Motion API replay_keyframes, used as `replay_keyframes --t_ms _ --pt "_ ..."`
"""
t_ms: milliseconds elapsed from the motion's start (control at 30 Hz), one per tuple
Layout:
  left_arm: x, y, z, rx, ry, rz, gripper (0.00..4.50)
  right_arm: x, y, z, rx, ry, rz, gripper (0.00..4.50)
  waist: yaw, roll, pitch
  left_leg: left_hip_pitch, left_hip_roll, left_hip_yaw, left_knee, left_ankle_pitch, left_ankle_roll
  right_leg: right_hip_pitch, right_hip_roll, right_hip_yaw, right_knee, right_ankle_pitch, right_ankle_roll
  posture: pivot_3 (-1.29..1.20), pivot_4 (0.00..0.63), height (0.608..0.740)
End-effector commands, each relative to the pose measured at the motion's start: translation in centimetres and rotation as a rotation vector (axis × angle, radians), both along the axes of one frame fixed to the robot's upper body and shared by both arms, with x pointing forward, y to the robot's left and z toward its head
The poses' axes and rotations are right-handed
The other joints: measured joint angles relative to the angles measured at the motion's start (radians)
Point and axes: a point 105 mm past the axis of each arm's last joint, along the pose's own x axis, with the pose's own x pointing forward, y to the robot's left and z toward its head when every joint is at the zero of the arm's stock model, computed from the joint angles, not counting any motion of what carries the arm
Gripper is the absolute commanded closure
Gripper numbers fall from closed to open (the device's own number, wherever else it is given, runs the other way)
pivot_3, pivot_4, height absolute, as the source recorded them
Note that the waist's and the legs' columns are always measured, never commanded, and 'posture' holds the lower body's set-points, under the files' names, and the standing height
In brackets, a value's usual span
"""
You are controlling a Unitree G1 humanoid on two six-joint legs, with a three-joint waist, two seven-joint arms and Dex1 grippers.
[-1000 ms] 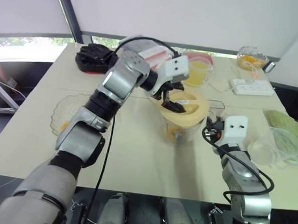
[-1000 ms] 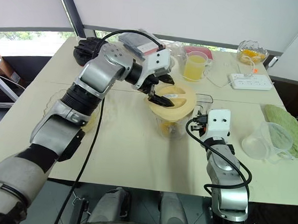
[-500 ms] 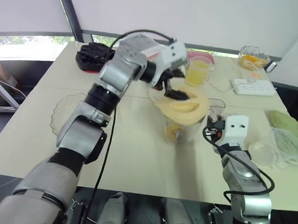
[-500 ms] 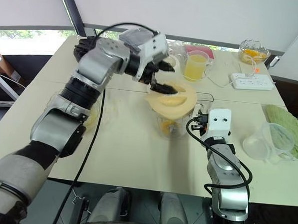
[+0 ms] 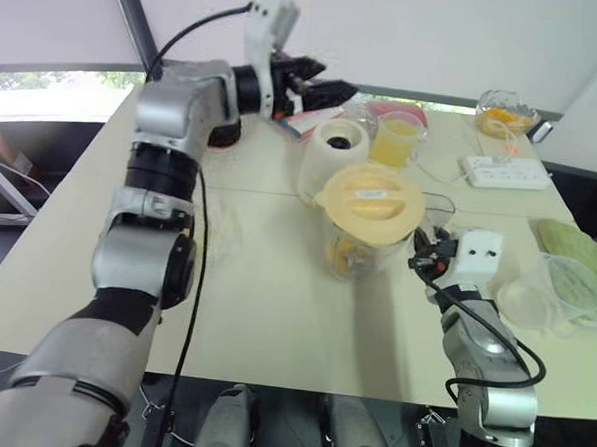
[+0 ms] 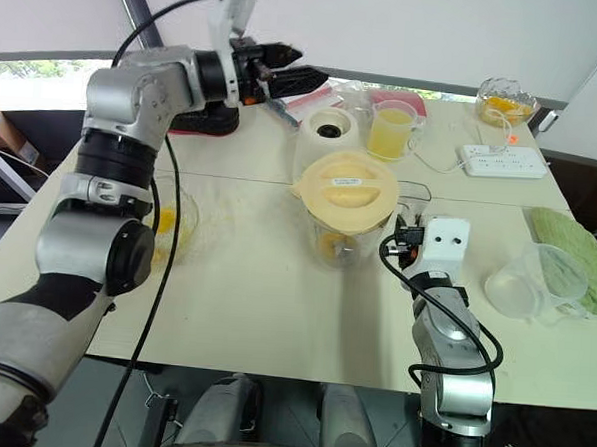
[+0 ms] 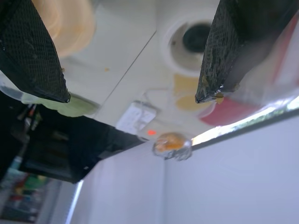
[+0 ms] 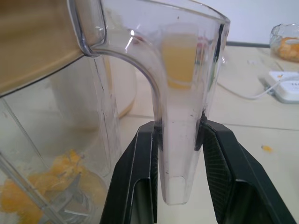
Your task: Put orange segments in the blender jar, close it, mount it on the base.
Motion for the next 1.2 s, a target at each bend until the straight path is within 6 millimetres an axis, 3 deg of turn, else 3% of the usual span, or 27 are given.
replay_keyframes --t_ms 33,167,300,600,700,967,1200 --pt "-0.8 1.1 -1.7 -0.026 0.016 -0.004 0.04 -0.4 -0.5 4.8 0.041 -0.209 -0.011 3.69 0.001 0.000 0.000 0.000 0.000 0.000 0.000 0.000 0.000 0.000 0.000 0.000 0.000 0.000 0.000 0.00 0.150 0.740" --pt "-2.2 1.9 -5.4 0.021 0.061 -0.031 0.04 -0.3 -2.1 7.0 0.011 -0.260 -0.052 3.69 0.004 0.000 0.000 0.000 0.001 0.000 0.000 0.000 0.000 0.000 -0.001 0.000 0.001 0.000 0.000 0.00 0.150 0.740" --pt "-3.1 2.2 -7.4 0.035 0.093 -0.034 0.04 0.4 -3.7 9.9 -0.031 -0.296 -0.077 3.69 0.007 0.000 0.001 0.000 0.000 0.000 0.000 0.000 0.000 0.000 -0.004 0.000 0.001 0.000 0.000 0.00 0.150 0.740" --pt "-6.5 1.4 -8.6 0.030 0.053 -0.104 0.04 4.6 -6.2 18.5 -0.101 -0.345 -0.054 3.69 0.000 0.002 0.002 0.001 0.001 0.001 -0.002 0.000 -0.001 -0.001 -0.002 0.000 0.001 0.000 -0.001 0.00 0.150 0.740" --pt "-7.5 1.8 -8.1 -0.033 0.035 -0.102 0.04 7.2 -6.3 20.7 -0.090 -0.336 -0.064 3.69 -0.005 0.003 0.002 0.001 0.001 0.002 -0.003 0.000 -0.001 -0.001 -0.003 0.000 0.001 0.000 -0.001 0.00 0.150 0.740" --pt "-9.3 3.4 -7.6 -0.136 -0.015 0.014 0.04 12.8 -3.2 21.8 -0.112 -0.296 -0.011 3.69 -0.024 0.003 0.002 0.001 0.001 0.003 -0.010 0.000 -0.001 -0.002 -0.005 0.001 -0.002 0.001 0.000 0.00 0.150 0.740" --pt "-11.2 4.7 -7.5 -0.169 -0.072 0.102 0.04 15.1 -0.9 21.4 -0.084 -0.274 0.031 3.69 -0.025 0.003 0.002 0.001 0.001 0.003 -0.018 0.002 -0.003 -0.007 -0.005 0.001 -0.002 0.001 0.000 0.00 0.150 0.740"
